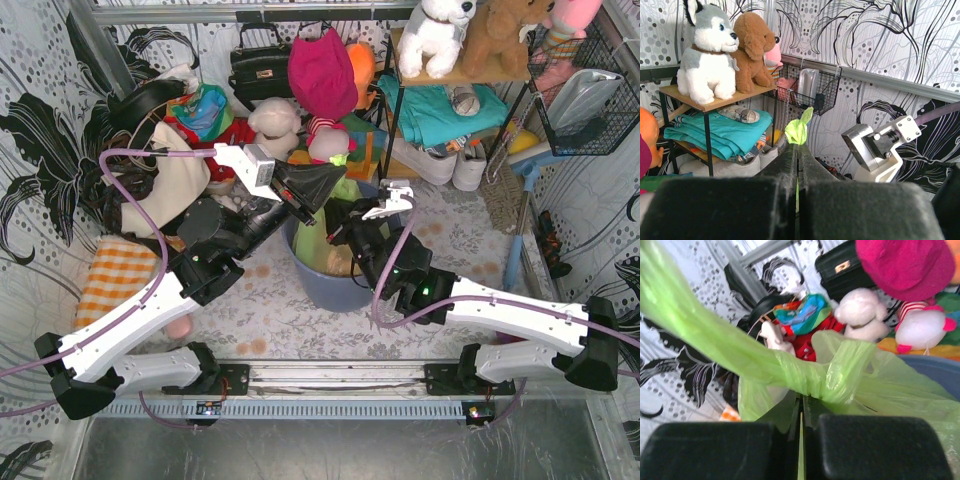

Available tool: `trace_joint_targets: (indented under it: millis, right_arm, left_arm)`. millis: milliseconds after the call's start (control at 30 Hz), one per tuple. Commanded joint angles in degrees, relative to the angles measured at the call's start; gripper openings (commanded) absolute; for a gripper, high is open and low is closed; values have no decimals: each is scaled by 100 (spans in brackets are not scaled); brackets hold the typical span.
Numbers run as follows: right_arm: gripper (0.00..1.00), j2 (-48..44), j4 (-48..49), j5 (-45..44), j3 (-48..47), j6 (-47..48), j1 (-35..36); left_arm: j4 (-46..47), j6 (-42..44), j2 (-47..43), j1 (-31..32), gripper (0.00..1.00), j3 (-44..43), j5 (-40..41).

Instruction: Tie the trash bag

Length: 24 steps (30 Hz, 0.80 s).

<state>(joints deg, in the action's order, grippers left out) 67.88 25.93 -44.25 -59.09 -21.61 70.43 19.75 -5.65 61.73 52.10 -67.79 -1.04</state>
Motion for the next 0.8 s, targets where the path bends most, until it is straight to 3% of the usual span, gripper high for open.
trace_joint_targets:
  millis: [0,400,767]
  right_arm:
    - [0,70,1259,-845,97,593,23]
    - [0,101,2295,-1727,504,1477,16]
    - [0,773,5086,-1868,521,3504,2]
  left_arm:
    - [233,46,-14,20,0,-178,51]
    - [205,37,-17,20,0,-182,-34]
    - [162,29,12,17,0,-206,-267]
